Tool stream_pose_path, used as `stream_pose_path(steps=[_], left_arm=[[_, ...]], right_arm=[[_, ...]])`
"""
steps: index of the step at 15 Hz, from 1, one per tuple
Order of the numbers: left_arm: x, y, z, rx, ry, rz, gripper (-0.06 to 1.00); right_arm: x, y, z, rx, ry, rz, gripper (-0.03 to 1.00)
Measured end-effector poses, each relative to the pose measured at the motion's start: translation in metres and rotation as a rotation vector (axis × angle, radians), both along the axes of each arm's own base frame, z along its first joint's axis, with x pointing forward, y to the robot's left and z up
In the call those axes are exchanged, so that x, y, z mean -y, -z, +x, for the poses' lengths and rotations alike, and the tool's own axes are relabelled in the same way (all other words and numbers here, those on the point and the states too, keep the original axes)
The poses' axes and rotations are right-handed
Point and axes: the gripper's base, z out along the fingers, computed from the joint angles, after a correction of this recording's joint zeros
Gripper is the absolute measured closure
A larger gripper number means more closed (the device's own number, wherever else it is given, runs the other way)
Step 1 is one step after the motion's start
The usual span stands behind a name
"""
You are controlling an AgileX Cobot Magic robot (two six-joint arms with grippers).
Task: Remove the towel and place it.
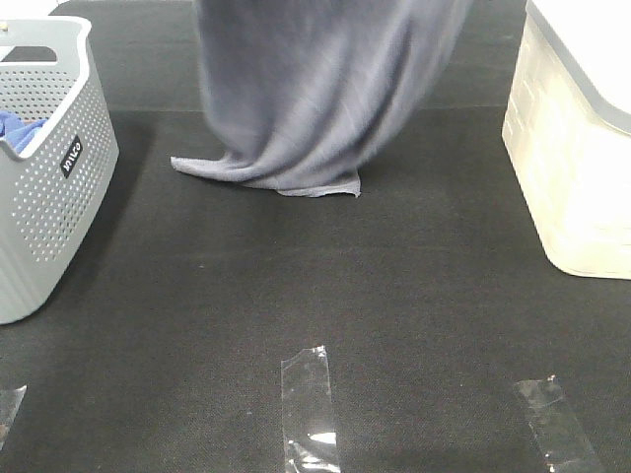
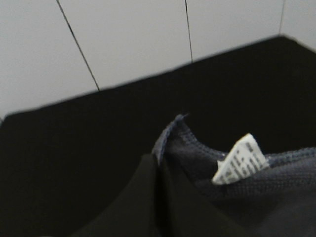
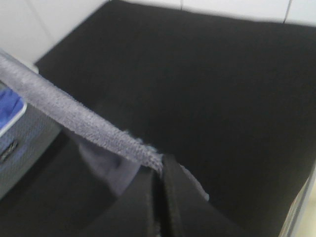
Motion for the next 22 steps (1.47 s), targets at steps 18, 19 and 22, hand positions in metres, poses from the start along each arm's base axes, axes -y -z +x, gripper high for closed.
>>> stream_pose_path(steps=[18,19,22], left_arm=[[0.001,0.136,-0.031,-0.681,0.098,0.150,0.94],[0.002,0.137,-0.019,-0.565,0.097,0.167,0.94],[0.004,0.124,0.021,-0.127,0.121,0.111,0.94]], right_arm=[[0.001,0.141,-0.032,-0.609,0.072,0.020,0.97],[0.001,0.143,-0.017,-0.514,0.121,0.044,0.97],[0.007,0.148,0.023,-0.214,0.266,0.092,0.97]])
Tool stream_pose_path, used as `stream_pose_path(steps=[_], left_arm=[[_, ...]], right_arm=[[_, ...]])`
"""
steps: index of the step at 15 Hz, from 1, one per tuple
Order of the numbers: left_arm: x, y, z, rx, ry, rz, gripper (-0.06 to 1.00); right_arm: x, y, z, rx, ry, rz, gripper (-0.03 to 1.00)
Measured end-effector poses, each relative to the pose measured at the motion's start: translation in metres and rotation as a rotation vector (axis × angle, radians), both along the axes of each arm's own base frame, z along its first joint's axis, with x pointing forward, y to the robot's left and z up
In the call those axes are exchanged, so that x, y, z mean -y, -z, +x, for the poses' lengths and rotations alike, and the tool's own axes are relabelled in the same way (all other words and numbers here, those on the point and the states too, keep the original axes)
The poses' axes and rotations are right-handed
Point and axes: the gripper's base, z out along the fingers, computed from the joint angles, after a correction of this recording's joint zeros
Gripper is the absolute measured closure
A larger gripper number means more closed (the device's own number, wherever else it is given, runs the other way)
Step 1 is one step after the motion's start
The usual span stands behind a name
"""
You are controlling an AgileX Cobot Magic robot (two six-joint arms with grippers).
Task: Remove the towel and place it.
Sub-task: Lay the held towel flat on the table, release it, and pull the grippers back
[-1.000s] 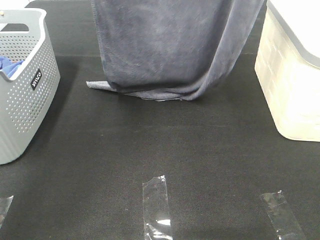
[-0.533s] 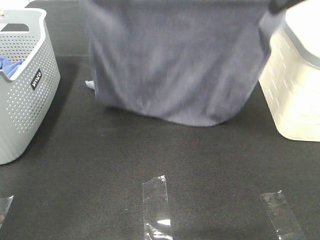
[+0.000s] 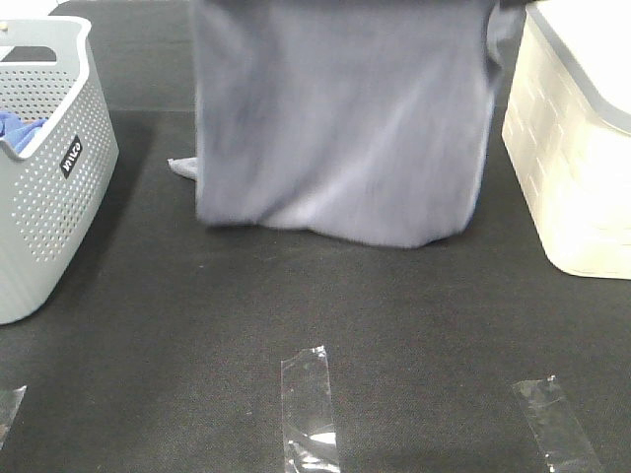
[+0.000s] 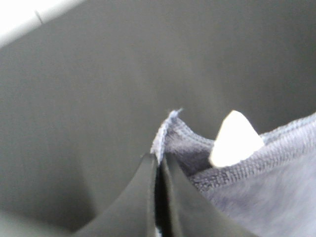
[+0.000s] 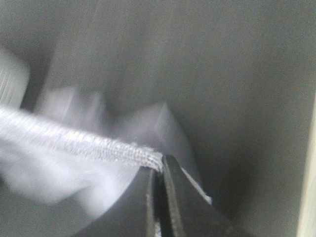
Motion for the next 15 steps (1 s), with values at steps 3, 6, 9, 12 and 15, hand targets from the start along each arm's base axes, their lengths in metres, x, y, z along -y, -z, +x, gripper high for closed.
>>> stream_pose_path(steps=[3,6,9,12,15], left_arm=[[-0.009,-0.014,0.028,0.349,0.051,-0.203,0.94],[-0.015,-0.052,0.030,0.768,0.215,-0.321,0.94],[-0.019,-0.126,0.015,1.060,0.239,-0.264,0.94],[-0.026,-0.179,-0.003,1.166,0.194,-0.244,0.94],[-0.031,-0.163,0.011,0.941,0.096,-0.221,0.94]], right_arm=[[0.001,-0.004,0.028,0.249,0.082,-0.050,0.97],[0.003,-0.067,0.055,0.546,0.086,-0.116,0.97],[0.002,-0.140,0.049,0.765,0.097,-0.091,0.97],[-0.002,-0.193,0.026,0.870,0.064,-0.027,0.97],[-0.009,-0.178,0.026,0.728,-0.021,-0.033,0.97]])
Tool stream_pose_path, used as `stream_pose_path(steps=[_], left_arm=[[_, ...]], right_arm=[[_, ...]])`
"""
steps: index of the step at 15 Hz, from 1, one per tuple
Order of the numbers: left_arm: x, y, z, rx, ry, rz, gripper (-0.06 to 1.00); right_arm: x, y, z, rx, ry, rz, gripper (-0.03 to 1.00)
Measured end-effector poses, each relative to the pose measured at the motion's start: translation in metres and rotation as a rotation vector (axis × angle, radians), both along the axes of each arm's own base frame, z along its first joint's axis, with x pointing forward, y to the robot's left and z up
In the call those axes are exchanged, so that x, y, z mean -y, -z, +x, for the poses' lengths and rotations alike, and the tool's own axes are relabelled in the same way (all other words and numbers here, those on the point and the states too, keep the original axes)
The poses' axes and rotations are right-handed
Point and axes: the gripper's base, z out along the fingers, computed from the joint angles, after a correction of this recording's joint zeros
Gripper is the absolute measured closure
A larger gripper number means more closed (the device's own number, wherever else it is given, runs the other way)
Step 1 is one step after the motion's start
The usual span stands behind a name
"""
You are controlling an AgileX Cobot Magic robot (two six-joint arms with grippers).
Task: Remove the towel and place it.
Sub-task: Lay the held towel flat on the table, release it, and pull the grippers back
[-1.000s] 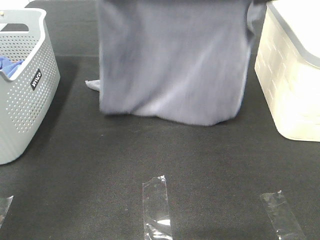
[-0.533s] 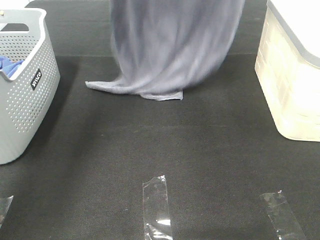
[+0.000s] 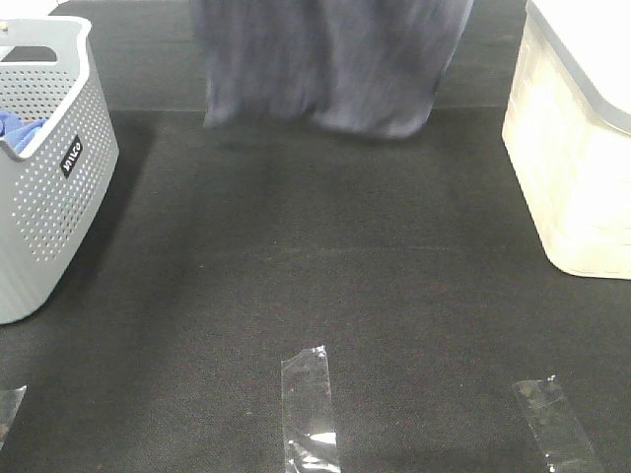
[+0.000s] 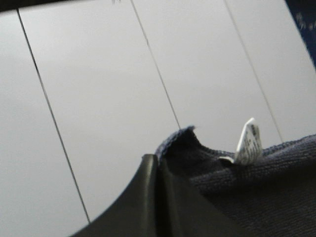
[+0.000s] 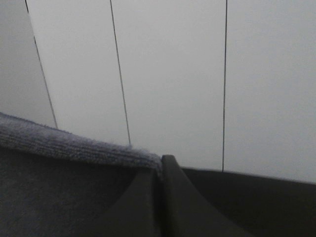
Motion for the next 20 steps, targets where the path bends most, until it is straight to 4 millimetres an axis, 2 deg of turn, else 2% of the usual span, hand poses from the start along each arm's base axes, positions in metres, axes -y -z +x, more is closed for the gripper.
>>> stream_pose_path(steps=[2,4,5,7,11,13,15,18,19,20], left_arm=[[-0.001,0.043,0.023,-0.295,-0.063,0.016,0.94],[0.000,0.096,0.038,-0.647,-0.108,0.019,0.94],[0.001,0.119,0.039,-0.824,-0.115,0.012,0.94],[0.002,0.142,0.031,-1.073,-0.114,0.027,0.94],[0.004,0.164,0.007,-1.432,-0.049,0.095,0.94],[0.005,0.165,0.001,-1.475,-0.017,0.084,0.94],[0.001,0.163,-0.013,-1.519,-0.006,0.077,0.94],[-0.008,0.157,-0.063,-1.614,0.012,0.084,0.94],[-0.006,0.159,-0.093,-1.658,0.027,0.110,0.94],[-0.005,0.163,-0.113,-1.693,0.031,0.128,0.94]], right_arm=[[-0.004,0.037,0.009,-0.182,-0.050,-0.043,0.97],[-0.007,0.073,0.013,-0.364,-0.095,-0.092,0.97],[-0.008,0.088,0.012,-0.449,-0.120,-0.112,0.97],[-0.009,0.108,0.006,-0.596,-0.160,-0.132,0.97],[-0.003,0.127,-0.014,-0.909,-0.194,-0.150,0.97],[-0.001,0.130,-0.018,-0.972,-0.181,-0.157,0.97],[0.000,0.137,-0.026,-1.017,-0.175,-0.149,0.97],[0.001,0.152,-0.058,-1.120,-0.198,-0.125,0.97],[0.002,0.160,-0.082,-1.174,-0.203,-0.120,0.97],[0.003,0.164,-0.097,-1.201,-0.207,-0.115,0.97]])
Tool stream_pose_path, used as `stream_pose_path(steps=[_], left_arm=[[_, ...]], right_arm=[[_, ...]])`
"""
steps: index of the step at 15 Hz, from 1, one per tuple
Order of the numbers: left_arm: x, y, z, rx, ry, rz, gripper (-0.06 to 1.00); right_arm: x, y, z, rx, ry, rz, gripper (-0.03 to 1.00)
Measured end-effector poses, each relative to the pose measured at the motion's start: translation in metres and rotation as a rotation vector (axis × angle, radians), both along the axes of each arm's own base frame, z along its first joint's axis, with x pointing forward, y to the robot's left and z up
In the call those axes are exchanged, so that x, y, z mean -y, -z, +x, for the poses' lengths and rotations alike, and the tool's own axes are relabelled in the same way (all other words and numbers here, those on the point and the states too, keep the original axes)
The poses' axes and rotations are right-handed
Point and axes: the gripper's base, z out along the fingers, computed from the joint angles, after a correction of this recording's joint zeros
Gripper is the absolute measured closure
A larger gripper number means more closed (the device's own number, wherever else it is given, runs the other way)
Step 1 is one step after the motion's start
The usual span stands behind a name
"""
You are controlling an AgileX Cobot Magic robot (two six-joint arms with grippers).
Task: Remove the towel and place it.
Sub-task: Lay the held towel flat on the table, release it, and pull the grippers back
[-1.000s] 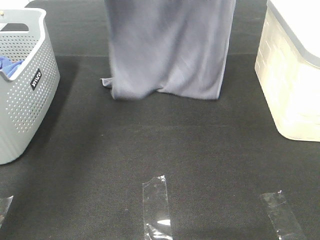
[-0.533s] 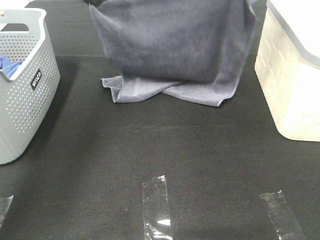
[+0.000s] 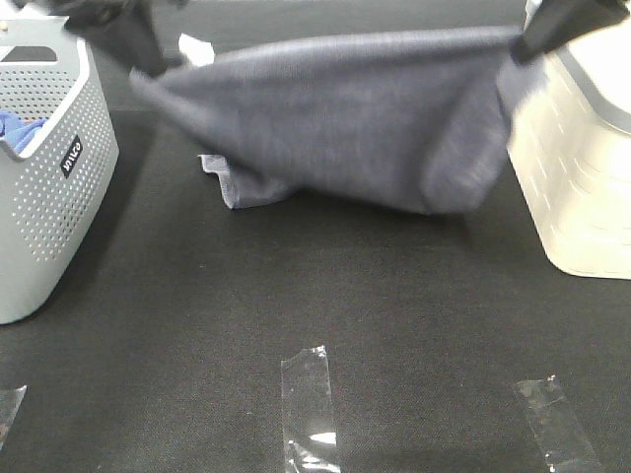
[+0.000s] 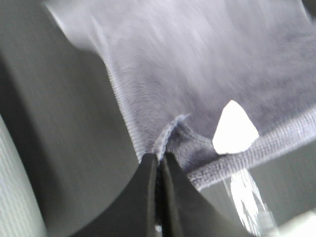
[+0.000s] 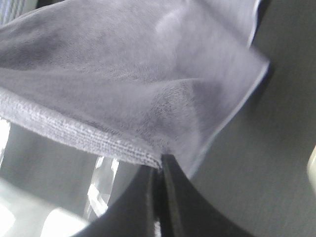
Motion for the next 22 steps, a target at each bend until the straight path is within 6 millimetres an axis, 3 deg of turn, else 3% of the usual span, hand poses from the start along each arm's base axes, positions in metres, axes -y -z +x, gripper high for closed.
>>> stream_pose_path(steps=[1,2,4,5,6,14,16,17,22], left_arm=[[0.001,0.000,-0.019,-0.022,0.006,0.002,0.94],[0.002,0.004,-0.035,-0.046,0.008,0.008,0.94],[0.002,0.013,-0.067,-0.094,0.013,0.020,0.94],[0.002,0.013,-0.067,-0.094,0.013,0.020,0.94],[0.005,0.019,-0.095,-0.124,0.029,0.027,0.94],[0.025,0.064,-0.203,-0.275,0.102,0.066,0.94],[0.026,0.071,-0.228,-0.328,0.097,0.048,0.94],[0.026,0.071,-0.228,-0.328,0.097,0.048,0.94],[0.034,0.088,-0.272,-0.404,0.110,0.059,0.94]], right_arm=[[0.000,0.002,-0.009,-0.015,0.000,0.002,0.97],[0.001,0.011,-0.033,-0.063,0.001,0.009,0.97],[0.002,0.025,-0.063,-0.125,0.004,0.024,0.97],[0.002,0.025,-0.063,-0.125,0.004,0.024,0.97],[0.004,0.037,-0.090,-0.172,0.005,0.026,0.97],[0.011,0.060,-0.185,-0.201,0.056,0.039,0.97],[0.013,0.067,-0.204,-0.202,0.078,0.044,0.97],[0.013,0.067,-0.204,-0.202,0.078,0.044,0.97],[0.013,0.084,-0.231,-0.228,0.107,0.063,0.97]])
